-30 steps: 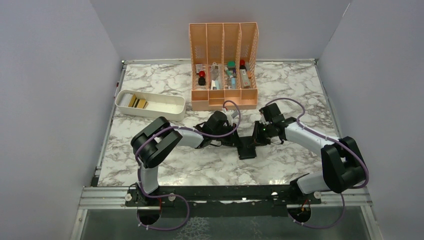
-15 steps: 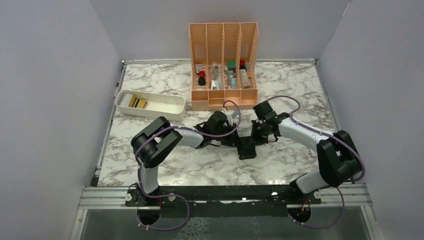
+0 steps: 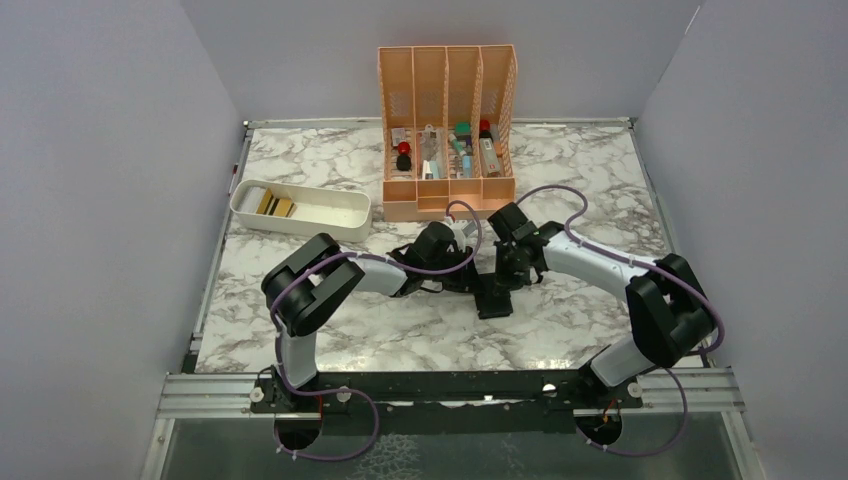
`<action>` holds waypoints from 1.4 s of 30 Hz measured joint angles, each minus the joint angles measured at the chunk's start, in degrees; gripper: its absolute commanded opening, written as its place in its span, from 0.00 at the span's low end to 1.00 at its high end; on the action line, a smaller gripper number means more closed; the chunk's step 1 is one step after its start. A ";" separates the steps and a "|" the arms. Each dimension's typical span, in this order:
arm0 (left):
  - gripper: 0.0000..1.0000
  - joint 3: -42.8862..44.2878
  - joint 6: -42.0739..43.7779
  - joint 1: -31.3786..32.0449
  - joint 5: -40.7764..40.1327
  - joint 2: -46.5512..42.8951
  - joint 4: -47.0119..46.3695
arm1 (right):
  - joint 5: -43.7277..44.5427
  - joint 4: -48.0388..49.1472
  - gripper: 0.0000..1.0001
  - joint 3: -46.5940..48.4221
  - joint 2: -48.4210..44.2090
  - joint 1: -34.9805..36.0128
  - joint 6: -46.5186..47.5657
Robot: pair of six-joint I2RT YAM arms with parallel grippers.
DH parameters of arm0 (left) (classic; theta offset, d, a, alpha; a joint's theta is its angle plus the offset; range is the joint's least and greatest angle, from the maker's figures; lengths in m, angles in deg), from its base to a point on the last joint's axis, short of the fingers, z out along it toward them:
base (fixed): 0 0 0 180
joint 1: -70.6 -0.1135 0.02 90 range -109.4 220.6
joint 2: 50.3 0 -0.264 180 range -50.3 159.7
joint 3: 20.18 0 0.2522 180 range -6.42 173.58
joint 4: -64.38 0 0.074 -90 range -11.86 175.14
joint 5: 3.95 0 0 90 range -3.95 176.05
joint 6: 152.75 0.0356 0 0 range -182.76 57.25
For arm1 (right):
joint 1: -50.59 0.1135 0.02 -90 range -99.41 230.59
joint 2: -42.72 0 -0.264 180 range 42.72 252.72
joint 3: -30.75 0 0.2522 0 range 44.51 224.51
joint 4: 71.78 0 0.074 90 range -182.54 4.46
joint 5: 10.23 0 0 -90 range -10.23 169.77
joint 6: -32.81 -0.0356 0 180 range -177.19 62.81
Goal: Put the credit cards into the card holder
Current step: Close the card holder at the center of the board, then reset both arms
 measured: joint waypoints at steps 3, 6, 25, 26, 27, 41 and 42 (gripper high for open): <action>0.12 -0.04 0.00 0.00 -0.09 -0.42 0.28 | 0.15 0.24 0.24 -0.55 -0.83 0.13 -0.07; 0.20 -0.22 0.09 0.00 -1.03 -2.36 2.01 | 0.57 -0.68 0.37 -0.85 -3.72 0.37 -0.13; 0.99 4.57 9.68 -0.04 -20.74 -40.41 28.17 | 4.02 -3.06 1.00 -0.68 -41.79 0.37 1.05; 0.99 3.98 9.77 -0.04 -21.35 -42.12 29.14 | 4.24 -3.32 1.00 -0.68 -42.77 0.37 0.98; 0.99 3.19 9.77 -0.04 -22.01 -44.00 30.10 | 4.50 -3.48 1.00 -0.70 -44.04 0.37 0.63; 0.99 -8.13 8.48 -0.04 -26.77 -61.44 34.60 | 5.53 -3.74 1.00 -2.27 -50.93 0.37 -1.66; 0.99 -8.41 8.35 -0.04 -26.88 -61.61 34.91 | 5.55 -3.74 1.00 -2.27 -51.12 0.37 -1.64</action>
